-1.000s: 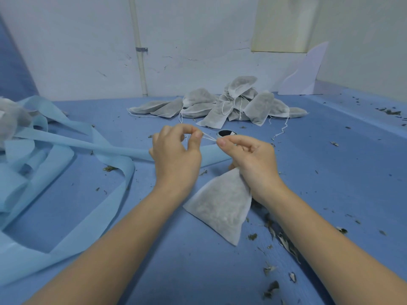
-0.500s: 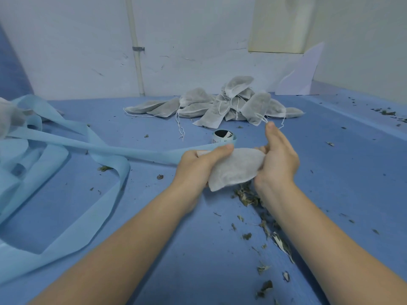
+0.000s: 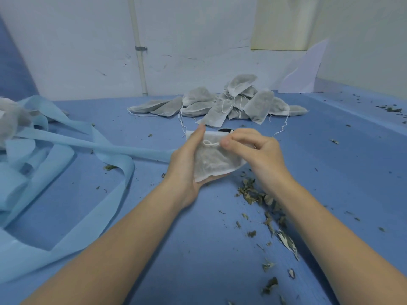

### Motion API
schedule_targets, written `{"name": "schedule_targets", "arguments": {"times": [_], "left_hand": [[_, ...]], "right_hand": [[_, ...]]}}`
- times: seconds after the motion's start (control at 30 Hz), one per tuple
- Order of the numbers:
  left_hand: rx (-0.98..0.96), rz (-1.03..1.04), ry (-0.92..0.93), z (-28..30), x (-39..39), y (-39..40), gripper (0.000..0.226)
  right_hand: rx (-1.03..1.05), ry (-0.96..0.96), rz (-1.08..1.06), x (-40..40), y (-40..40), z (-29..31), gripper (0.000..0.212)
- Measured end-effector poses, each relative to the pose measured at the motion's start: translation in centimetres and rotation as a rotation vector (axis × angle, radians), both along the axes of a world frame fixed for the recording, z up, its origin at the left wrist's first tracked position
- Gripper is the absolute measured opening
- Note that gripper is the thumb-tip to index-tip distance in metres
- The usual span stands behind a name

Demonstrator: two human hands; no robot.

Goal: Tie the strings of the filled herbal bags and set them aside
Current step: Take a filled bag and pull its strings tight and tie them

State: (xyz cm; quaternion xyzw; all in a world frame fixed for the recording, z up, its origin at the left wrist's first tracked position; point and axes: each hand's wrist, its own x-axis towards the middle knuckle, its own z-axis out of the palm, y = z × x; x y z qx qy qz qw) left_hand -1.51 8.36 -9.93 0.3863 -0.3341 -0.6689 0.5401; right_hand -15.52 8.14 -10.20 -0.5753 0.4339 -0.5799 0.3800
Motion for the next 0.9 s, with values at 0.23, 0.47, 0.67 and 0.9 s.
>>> {"name": "schedule_targets", "arguments": {"times": [0.23, 0.47, 0.67, 0.9], "left_hand": [[-0.15, 0.102, -0.192, -0.4, -0.3, 0.1, 0.026], [-0.155, 0.129, -0.201, 0.5, -1.6, 0.1, 0.009], [-0.119, 0.311, -0.081, 2.8, -0.8, -2.0, 0.005], [-0.051, 0.4, -0.086, 3.5, -1.0, -5.1, 0.027]], "right_hand": [[-0.082, 0.171, 0.027, -0.9, -0.1, -0.3, 0.005], [-0.106, 0.238, 0.008, -2.4, -0.6, 0.1, 0.004], [0.071, 0.186, -0.184, -3.2, -3.4, 0.3, 0.024], [0.235, 0.622, -0.135, -3.7, -6.5, -0.9, 0.06]]}}
